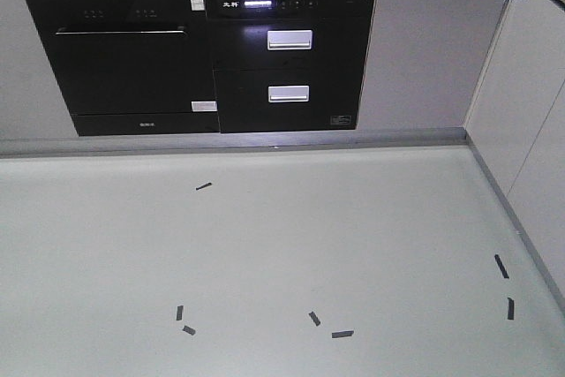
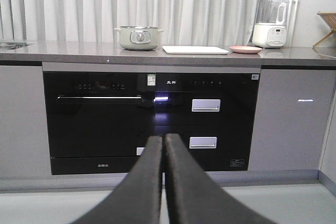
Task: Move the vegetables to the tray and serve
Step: 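Drive the base toward the counter with the pot, tray and pink plate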
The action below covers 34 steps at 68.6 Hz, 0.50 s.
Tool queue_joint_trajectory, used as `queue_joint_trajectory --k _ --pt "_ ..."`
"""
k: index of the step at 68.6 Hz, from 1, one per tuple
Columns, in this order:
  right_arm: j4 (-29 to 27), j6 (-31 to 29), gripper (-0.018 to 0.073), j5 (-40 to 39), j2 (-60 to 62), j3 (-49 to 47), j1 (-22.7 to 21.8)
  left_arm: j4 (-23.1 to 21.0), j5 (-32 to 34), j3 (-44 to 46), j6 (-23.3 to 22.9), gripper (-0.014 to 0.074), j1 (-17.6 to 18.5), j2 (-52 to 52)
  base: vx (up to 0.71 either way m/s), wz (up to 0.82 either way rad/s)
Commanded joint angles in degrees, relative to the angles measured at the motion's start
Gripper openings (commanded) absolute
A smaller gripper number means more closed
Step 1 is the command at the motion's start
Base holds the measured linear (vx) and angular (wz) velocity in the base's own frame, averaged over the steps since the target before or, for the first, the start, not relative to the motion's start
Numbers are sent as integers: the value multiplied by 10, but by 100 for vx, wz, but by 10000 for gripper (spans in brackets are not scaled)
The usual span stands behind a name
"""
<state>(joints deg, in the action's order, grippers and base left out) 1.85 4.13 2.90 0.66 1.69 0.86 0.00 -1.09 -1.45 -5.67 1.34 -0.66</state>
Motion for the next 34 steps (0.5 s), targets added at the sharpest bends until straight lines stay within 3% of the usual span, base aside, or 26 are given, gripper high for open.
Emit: queue_joint_trajectory --k 1,34 --pt "7 -2 -8 -43 2 4 -3 0 43 -14 -5 -6 3 -8 0 0" --pt "7 -2 -8 -43 2 4 -3 0 43 -14 -5 -6 3 -8 0 0"
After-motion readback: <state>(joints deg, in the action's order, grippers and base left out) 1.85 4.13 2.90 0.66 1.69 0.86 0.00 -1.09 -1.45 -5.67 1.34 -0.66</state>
